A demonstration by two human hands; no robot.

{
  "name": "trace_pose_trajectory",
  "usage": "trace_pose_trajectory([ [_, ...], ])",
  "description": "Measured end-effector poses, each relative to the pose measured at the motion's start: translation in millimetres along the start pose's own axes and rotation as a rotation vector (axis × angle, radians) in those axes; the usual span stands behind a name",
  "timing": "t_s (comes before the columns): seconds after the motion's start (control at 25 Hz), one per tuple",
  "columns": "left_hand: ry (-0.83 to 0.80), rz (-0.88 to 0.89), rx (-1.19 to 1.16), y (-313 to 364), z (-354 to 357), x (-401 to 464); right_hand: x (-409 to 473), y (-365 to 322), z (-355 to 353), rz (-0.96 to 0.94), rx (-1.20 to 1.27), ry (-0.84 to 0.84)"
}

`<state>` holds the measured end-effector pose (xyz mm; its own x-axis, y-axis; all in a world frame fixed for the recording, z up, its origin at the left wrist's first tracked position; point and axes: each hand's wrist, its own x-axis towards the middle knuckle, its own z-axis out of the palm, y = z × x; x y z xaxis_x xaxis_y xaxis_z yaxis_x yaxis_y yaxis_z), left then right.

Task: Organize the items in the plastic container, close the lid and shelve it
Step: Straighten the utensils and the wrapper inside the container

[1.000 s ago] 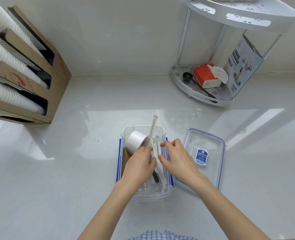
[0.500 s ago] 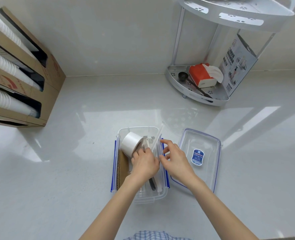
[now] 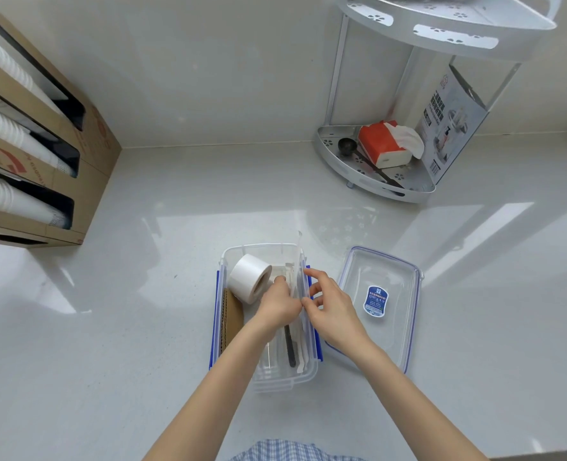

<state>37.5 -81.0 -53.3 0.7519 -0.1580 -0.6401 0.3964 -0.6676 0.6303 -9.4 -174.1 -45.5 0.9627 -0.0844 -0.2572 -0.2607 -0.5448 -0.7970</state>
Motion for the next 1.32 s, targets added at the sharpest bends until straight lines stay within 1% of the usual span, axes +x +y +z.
trace_pose_trajectory([
  [0.08, -0.015, -0.021, -0.147, -1.4, 0.0, -2.3, -0.7, -0.2, 0.3, 0.0, 0.008, 0.003],
  [0.16, -0.017, -0.054, -0.218, -3.4, -1.3, 0.4, -0.8, -0.1, 0.7, 0.0, 0.013, 0.006],
  [0.28, -0.058, -0.103, -0.23, -2.7, -4.8, 6.0, -1.1, 0.3, 1.4, -0.003, 0.0, 0.011],
  [0.4, -0.093, -0.114, -0.235, -1.9, -6.5, 5.8, -1.2, 0.0, 1.7, -0.005, -0.001, 0.012],
  [0.56, -0.154, -0.117, -0.319, -2.7, -6.5, 7.9, -1.8, 0.1, 1.7, 0.006, -0.003, 0.008],
  [0.8, -0.114, -0.11, -0.337, -5.5, -6.2, 9.8, -3.3, -0.8, 1.5, 0.019, 0.015, 0.004],
  [0.92, -0.127, -0.054, -0.333, -3.6, -4.9, 4.1, -3.6, -1.5, -1.6, 0.027, 0.024, -0.011],
  [1.16, -0.116, 0.082, -0.46, -4.6, -7.6, -5.6, -2.3, -4.7, -6.8, 0.066, 0.075, -0.046],
  [1.32, -0.156, 0.186, -0.484, -9.6, -11.8, -9.7, -3.9, -7.4, -10.4, 0.057, 0.065, -0.06],
])
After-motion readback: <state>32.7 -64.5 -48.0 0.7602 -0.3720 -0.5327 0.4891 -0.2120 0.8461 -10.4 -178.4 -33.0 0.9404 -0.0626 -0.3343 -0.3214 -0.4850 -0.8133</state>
